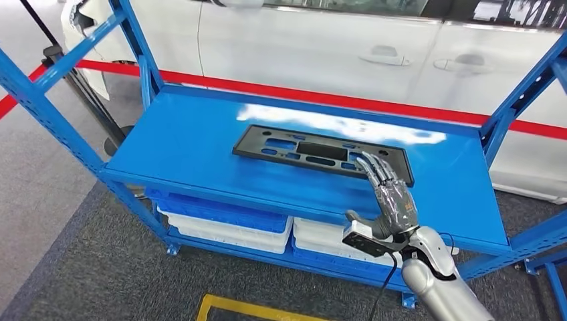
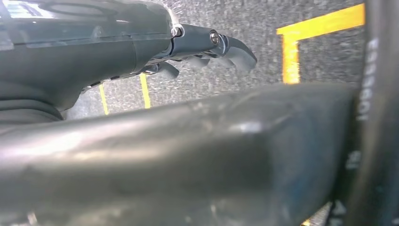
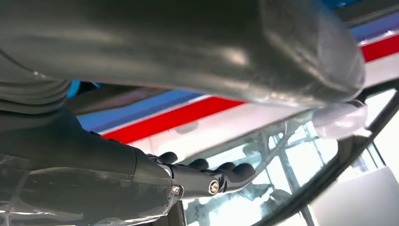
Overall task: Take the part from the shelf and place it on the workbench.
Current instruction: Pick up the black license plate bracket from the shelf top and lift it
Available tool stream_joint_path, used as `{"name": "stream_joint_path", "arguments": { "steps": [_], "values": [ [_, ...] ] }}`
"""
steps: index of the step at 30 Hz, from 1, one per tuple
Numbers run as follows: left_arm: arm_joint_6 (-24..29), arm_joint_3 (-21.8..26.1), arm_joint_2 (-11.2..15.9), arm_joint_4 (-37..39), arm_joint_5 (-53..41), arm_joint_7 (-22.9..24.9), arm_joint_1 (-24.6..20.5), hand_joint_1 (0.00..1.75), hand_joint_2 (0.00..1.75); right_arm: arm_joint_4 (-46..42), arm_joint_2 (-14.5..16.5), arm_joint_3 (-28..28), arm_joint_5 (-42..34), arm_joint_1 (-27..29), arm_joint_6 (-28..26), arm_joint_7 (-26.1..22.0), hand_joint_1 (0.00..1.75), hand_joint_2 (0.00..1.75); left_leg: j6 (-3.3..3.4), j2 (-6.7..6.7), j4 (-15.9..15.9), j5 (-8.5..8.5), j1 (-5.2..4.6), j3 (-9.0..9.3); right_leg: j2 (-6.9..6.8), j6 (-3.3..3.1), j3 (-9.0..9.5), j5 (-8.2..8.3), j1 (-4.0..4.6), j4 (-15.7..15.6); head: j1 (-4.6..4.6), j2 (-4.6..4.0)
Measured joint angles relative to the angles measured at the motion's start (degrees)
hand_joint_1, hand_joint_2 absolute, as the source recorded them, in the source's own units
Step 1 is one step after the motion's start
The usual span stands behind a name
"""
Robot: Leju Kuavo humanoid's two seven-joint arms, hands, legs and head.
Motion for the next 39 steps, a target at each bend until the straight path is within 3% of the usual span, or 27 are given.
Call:
{"name": "stream_joint_path", "arguments": {
  "steps": [3, 5, 8, 9, 10, 12, 13, 15, 19, 25, 29, 39],
  "values": [
    [0.0, 0.0, 0.0, 0.0, -0.1, 0.0, -0.3, 0.00, 0.00, -0.7, 0.0, 0.1, -0.6, 0.1, 0.9, -0.5, 0.00, 0.00, -0.92, 0.11, 0.0, -0.61, 0.01, 0.33, 0.23, -1.14, 0.40, -0.85, 0.01, -0.6, 0.00, 0.00],
    [0.0, 0.0, -0.1, 0.0, -0.3, 0.0, -0.4, 0.00, 0.00, -1.4, 0.0, 0.1, -0.7, -0.1, 1.5, -0.6, 0.00, 0.00, -1.46, 0.16, 2.6, -1.95, 0.15, -0.51, 0.20, -1.96, 1.38, -1.33, -0.11, -0.9, -0.01, 0.00],
    [0.0, 0.0, -0.1, 0.0, -0.4, 0.0, -0.4, 0.00, 0.00, -2.1, 0.1, 0.5, -0.6, -0.5, 2.7, -0.5, 0.00, 0.00, -1.83, 0.17, 12.8, -5.00, 0.22, -6.61, 0.03, -2.65, 2.58, -2.23, 0.16, -1.1, -0.01, 0.00],
    [0.0, 0.0, -0.1, 0.0, -0.5, 0.0, -0.3, 0.00, 0.00, -2.4, 0.2, 0.8, -0.6, -0.6, 3.2, -0.5, 0.00, 0.44, -1.82, 0.17, 15.0, -4.92, 0.22, -8.40, 0.05, -2.72, 2.94, -2.53, 0.27, -1.1, -0.01, 0.00],
    [0.0, -0.1, -0.2, 0.0, -0.6, 0.0, -0.3, 0.00, 0.00, -2.8, 0.3, 1.2, -0.5, -0.8, 3.8, -0.4, 0.00, 0.87, -1.73, 0.17, 15.3, -3.76, 0.21, -9.28, 0.10, -2.74, 3.37, -2.85, 0.37, -1.1, -0.01, 0.00],
    [0.0, -0.2, -0.2, 0.0, -0.9, 0.0, -0.2, 0.00, 0.00, -3.5, 0.5, 1.9, -0.5, -1.4, 4.9, -0.2, 0.00, 1.75, -1.19, 0.17, 10.1, 0.98, 0.13, -8.25, 0.24, -2.65, 4.39, -3.54, 0.52, -1.1, -0.01, 0.00],
    [0.0, -0.3, -0.2, 0.0, -1.0, 0.0, -0.2, 0.00, 0.00, -3.8, 0.6, 2.2, -0.5, -1.9, 5.5, 0.1, 0.00, 1.75, -0.87, 0.16, 6.9, 2.92, -0.04, -7.12, 0.29, -2.47, 4.80, -3.89, 0.67, -1.0, -0.01, 0.00],
    [0.0, -0.4, -0.2, 0.0, -1.0, -0.3, -0.3, 0.00, 0.00, -4.6, 0.7, 3.0, -0.7, -2.7, 6.8, 0.6, 0.00, 1.75, -0.37, 0.15, 2.4, 4.34, -0.29, -5.42, 0.34, -2.05, 5.05, -4.37, 0.90, -0.9, -0.01, 0.00],
    [0.0, -0.5, -0.4, 0.0, -0.9, -0.6, -0.4, 0.00, 0.00, -6.2, 0.8, 5.0, -1.4, -3.4, 8.6, 1.2, 0.00, 1.75, -0.47, -0.08, 1.2, 3.91, -0.35, -5.08, 0.10, -2.07, 4.98, -4.50, 0.98, -1.2, 0.00, 0.00],
    [0.0, -0.9, -0.4, 0.0, -0.8, -0.6, -0.4, 0.00, 0.00, -7.2, 0.8, 6.8, -1.6, -4.1, 9.0, 1.5, 0.00, 1.75, -0.02, -0.11, 1.2, 3.64, -0.45, -5.02, 0.06, -1.82, 5.38, -4.44, 0.91, -1.8, 0.00, 0.00],
    [-0.2, -1.1, -0.4, 0.0, -0.7, -0.7, -0.4, 0.00, 0.00, -7.3, 1.1, 8.4, -1.0, -5.2, 10.2, 1.9, 0.00, 0.00, 0.10, -0.06, 1.2, 3.60, -0.46, -4.97, 0.09, -1.53, 5.44, -4.33, 0.90, -2.0, 0.00, 0.00],
    [-0.7, -1.2, -0.6, 0.0, -0.7, -0.9, -0.5, 0.00, 0.00, -7.2, 2.4, 11.2, -0.3, -6.6, 10.7, 3.1, 0.00, 0.00, 0.21, -0.07, 1.2, 3.70, -0.43, -4.88, 0.07, -1.21, 5.49, -4.27, 0.95, -1.9, 0.00, 0.00]
  ]
}}
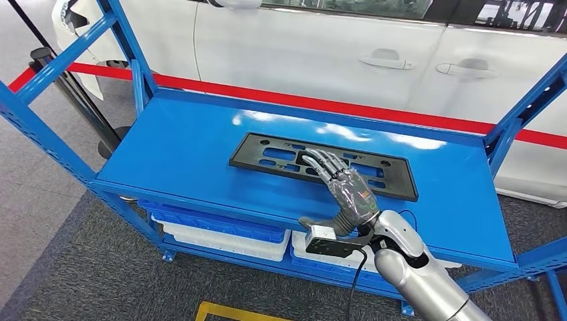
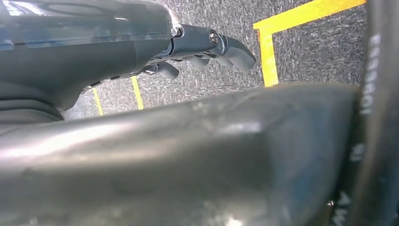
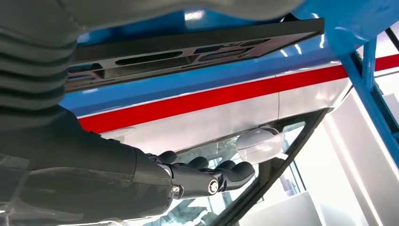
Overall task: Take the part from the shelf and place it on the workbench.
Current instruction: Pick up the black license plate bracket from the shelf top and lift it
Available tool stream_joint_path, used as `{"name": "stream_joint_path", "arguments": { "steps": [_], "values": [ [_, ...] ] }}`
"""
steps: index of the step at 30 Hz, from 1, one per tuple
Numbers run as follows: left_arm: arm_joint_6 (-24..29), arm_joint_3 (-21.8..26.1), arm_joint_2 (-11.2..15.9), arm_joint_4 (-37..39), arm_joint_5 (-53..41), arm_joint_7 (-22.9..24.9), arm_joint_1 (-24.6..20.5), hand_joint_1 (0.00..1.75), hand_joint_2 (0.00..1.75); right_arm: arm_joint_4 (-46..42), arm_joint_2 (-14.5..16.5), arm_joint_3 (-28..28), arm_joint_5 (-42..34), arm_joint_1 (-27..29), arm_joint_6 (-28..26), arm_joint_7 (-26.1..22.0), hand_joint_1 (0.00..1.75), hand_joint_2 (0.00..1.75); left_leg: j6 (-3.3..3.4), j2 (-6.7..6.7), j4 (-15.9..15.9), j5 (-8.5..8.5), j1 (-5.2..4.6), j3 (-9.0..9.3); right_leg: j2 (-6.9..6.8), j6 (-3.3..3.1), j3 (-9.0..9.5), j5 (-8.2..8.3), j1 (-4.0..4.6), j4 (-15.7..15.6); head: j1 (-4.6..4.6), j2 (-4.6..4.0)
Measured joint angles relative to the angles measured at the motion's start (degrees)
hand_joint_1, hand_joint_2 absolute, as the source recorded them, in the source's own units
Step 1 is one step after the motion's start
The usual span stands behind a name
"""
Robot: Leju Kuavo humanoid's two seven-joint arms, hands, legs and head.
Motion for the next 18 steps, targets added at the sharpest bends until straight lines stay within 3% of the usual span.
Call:
{"name": "stream_joint_path", "arguments": {
  "steps": [18],
  "values": [
    [-0.2, -0.1, -0.1, 0.0, 0.0, 0.7, 0.0, 0.00, 0.00, 2.8, 0.7, 0.6, -0.5, -2.6, -0.1, 1.5, 0.00, 0.00, 0.00, 0.00, 0.0, 0.00, 0.03, 0.01, 0.00, 0.00, 0.01, -0.01, 0.03, 0.0, 0.00, 0.00]
  ]
}}
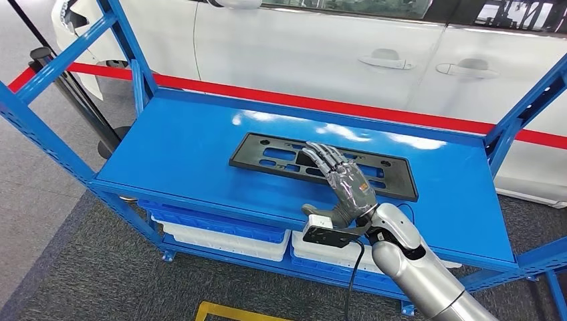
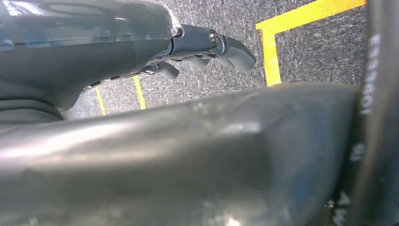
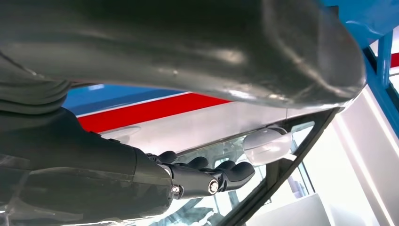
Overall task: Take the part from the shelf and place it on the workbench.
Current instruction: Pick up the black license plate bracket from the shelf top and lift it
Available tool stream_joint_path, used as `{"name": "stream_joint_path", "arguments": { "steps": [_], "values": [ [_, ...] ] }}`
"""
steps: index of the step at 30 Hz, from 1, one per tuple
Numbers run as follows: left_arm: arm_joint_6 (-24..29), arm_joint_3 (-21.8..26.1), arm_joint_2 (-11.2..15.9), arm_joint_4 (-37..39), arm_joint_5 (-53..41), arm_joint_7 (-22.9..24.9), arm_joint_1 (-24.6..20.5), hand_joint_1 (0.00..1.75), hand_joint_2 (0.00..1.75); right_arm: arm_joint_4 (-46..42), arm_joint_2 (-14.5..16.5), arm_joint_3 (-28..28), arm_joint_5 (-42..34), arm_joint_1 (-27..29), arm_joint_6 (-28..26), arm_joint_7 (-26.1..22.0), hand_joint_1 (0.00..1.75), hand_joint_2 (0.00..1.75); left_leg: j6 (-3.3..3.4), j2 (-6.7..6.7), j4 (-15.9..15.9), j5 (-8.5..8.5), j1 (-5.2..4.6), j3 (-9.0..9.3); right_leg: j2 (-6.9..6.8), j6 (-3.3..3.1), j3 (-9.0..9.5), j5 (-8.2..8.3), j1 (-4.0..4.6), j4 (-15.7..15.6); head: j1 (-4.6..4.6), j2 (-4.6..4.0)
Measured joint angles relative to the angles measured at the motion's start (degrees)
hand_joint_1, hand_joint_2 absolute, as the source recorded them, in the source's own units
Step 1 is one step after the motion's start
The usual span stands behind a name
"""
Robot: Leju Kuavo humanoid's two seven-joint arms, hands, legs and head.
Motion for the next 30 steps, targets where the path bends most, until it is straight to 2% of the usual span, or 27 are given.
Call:
{"name": "stream_joint_path", "arguments": {
  "steps": [23, 30],
  "values": [
    [0.0, 0.0, 0.0, 0.0, 0.7, 0.3, 0.0, 0.00, 0.00, 1.0, 0.0, 0.0, -0.3, 0.0, -0.3, 0.1, 0.00, 0.00, 0.00, 0.00, 0.0, 0.00, 0.00, 0.00, 0.00, 0.00, -0.01, 0.00, 0.00, 0.0, 0.00, 0.00],
    [0.0, 0.0, 0.0, 0.0, 0.7, 0.3, 0.0, 0.00, 0.00, 1.1, 0.0, 0.0, -0.5, 0.0, -0.7, 0.1, 0.00, 0.00, 0.07, 0.00, 0.1, -0.05, -0.31, -0.01, 0.01, 0.13, 0.00, 0.04, -0.37, -0.1, 0.00, 0.00]
  ]
}}
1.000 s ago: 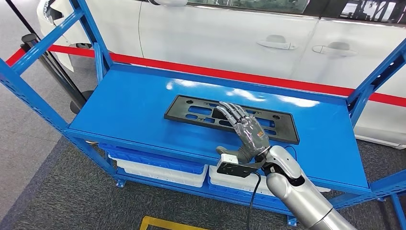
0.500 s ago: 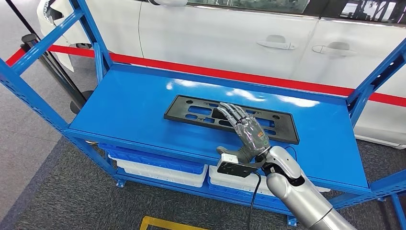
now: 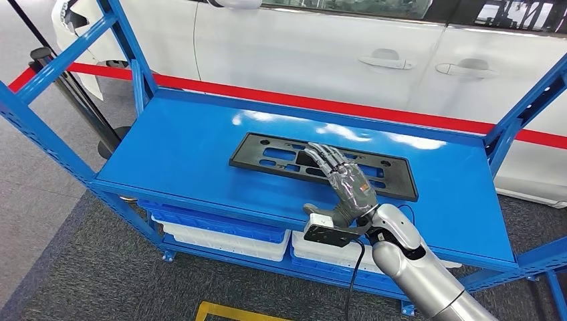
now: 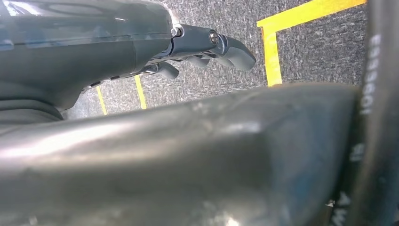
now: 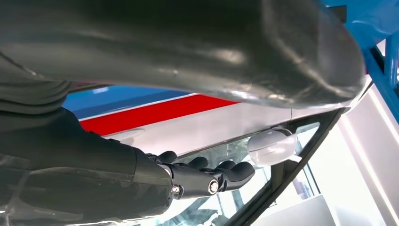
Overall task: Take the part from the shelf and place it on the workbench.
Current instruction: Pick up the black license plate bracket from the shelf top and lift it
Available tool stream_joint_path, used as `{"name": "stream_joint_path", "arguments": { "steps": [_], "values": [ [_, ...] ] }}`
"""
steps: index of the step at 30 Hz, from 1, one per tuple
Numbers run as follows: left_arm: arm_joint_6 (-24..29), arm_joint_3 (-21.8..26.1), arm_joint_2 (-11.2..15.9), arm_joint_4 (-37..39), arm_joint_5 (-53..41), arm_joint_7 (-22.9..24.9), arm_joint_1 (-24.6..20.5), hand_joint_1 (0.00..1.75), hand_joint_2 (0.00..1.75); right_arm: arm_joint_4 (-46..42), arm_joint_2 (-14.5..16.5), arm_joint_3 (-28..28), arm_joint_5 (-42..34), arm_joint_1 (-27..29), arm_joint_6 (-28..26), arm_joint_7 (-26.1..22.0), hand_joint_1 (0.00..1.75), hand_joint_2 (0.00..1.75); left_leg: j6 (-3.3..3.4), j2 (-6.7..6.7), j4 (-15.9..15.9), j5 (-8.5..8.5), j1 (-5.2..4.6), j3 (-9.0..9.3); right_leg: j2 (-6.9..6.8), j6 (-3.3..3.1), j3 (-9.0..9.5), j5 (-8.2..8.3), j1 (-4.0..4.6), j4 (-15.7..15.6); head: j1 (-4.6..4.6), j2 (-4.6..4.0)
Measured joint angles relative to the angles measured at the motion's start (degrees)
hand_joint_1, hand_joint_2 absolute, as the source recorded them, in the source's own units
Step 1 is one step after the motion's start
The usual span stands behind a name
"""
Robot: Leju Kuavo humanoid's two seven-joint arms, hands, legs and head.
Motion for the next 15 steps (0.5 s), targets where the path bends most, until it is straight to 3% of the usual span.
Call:
{"name": "stream_joint_path", "arguments": {
  "steps": [5, 8, 10, 12, 13, 14, 15],
  "values": [
    [0.1, 0.0, 0.0, 0.0, 0.0, 0.0, 0.0, 0.00, 0.00, 0.0, 0.0, 0.0, 0.0, 0.4, -0.3, 0.0, 0.00, 0.00, 0.36, 0.00, 0.2, -0.19, -0.25, -0.06, 0.00, 0.37, 0.03, 0.02, -0.22, -0.1, 0.00, 0.00],
    [0.1, 0.0, 0.0, 0.0, 0.0, 0.0, 0.0, 0.00, 0.00, -0.1, 0.0, 0.0, 0.0, 0.4, -0.3, 0.0, 0.00, 0.00, 1.11, 0.13, -0.8, 0.10, 0.13, 0.50, -0.01, 0.88, 0.04, -0.42, -0.18, 0.3, 0.01, 0.00],
    [0.1, 0.0, -0.1, 0.0, 0.0, -0.1, 0.0, 0.00, 0.00, -0.2, -0.1, 0.0, 0.0, 0.4, -0.4, 0.0, 0.00, 0.00, 1.62, 0.29, -1.7, 0.40, 0.50, 1.07, 0.00, 1.08, -1.98, -2.70, -0.19, 4.5, 0.01, 0.00],
    [0.0, 0.0, -0.1, 0.0, 0.0, -0.1, -0.1, 0.00, 0.00, -0.2, -0.2, 0.0, 0.0, 0.7, -0.5, 0.0, 0.00, 0.00, 1.77, 0.31, -1.8, 0.37, 0.50, 1.17, 0.02, 1.22, -6.24, -5.73, -0.29, 11.9, 0.00, 0.00],
    [0.0, 0.0, -0.1, 0.0, 0.0, -0.1, 0.0, 0.00, 0.00, -0.2, -0.2, 0.0, 0.0, 0.9, -0.5, 0.0, 0.00, 0.00, 1.74, 0.30, -1.8, 0.29, 0.51, 1.22, 0.01, 1.32, -8.02, -6.22, -0.40, 14.6, 0.00, 0.00],
    [0.0, 0.0, -0.1, 0.0, 0.0, -0.1, 0.0, 0.00, 0.00, -0.1, -0.3, 0.0, 0.0, 1.2, -0.5, 0.1, 0.00, 0.00, 1.64, 0.28, -1.7, 0.17, 0.52, 1.33, 0.00, 1.42, -8.92, -5.54, -0.54, 15.4, 0.00, 0.00],
    [0.0, 0.0, -0.1, 0.0, 0.1, -0.1, 0.0, 0.00, 0.00, -0.1, -0.3, 0.0, 0.1, 1.3, -0.5, 0.1, 0.00, 0.00, 1.47, 0.26, -1.7, -0.02, 0.57, 1.50, -0.02, 1.50, -8.67, -3.75, -0.70, 14.0, 0.00, 0.00]
  ]
}}
